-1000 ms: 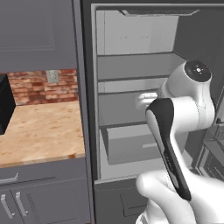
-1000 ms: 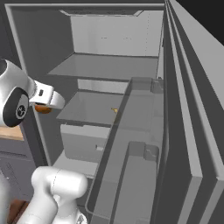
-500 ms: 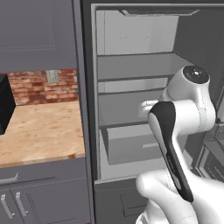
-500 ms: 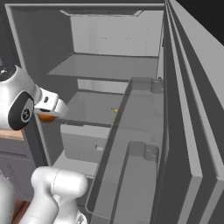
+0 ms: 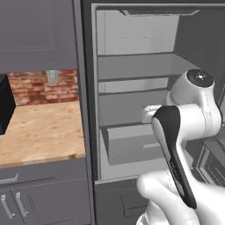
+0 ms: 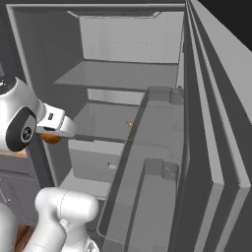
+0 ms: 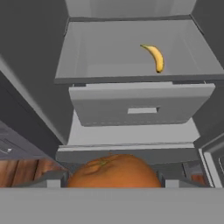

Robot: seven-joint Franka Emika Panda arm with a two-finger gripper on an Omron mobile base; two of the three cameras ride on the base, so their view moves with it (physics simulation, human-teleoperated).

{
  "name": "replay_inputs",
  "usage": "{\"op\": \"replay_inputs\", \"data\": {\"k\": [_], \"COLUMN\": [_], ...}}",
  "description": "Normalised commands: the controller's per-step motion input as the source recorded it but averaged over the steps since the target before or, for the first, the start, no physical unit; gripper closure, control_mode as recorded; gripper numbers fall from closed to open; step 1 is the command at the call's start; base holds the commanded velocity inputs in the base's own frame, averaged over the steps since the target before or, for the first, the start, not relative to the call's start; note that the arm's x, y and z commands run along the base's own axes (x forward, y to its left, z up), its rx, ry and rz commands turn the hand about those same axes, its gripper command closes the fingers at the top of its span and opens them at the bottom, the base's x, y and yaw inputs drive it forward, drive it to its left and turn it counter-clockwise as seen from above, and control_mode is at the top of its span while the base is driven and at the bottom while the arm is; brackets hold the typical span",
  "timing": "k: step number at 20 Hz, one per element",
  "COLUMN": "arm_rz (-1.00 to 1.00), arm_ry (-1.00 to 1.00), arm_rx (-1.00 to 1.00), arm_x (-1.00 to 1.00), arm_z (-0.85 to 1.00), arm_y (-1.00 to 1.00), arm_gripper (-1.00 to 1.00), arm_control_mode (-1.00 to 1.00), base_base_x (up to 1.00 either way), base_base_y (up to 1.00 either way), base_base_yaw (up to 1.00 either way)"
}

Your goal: Retrieve the tangerine and banana from the fridge and place them into the bowl on the dining table.

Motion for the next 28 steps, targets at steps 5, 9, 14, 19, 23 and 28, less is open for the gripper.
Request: {"op": "replay_inputs", "data": {"k": [5,9,14,19,23,28], "arm_rz": [0.00,0.00,0.00,0.00,0.00,0.00], "arm_ry": [0.00,0.00,0.00,0.00,0.00,0.00], "arm_rx": [0.00,0.00,0.00,0.00,0.00,0.00], "arm_x": [0.00,0.00,0.00,0.00,0.00,0.00], "arm_z": [0.00,0.00,0.00,0.00,0.00,0.00], "arm_y": [0.00,0.00,0.00,0.00,0.00,0.00], "arm_gripper": [1.00,1.00,1.00,1.00,1.00,1.00], "arm_control_mode": [1.00,1.00,1.00,1.00,1.00,1.00], "base_base_x": [-0.65,-0.77,-0.74,-0.64,-0.58,-0.54], "base_base_y": [-0.02,0.00,0.01,0.10,0.10,0.04], "base_base_yaw": [-0.02,-0.05,0.02,0.25,0.36,0.37]}}
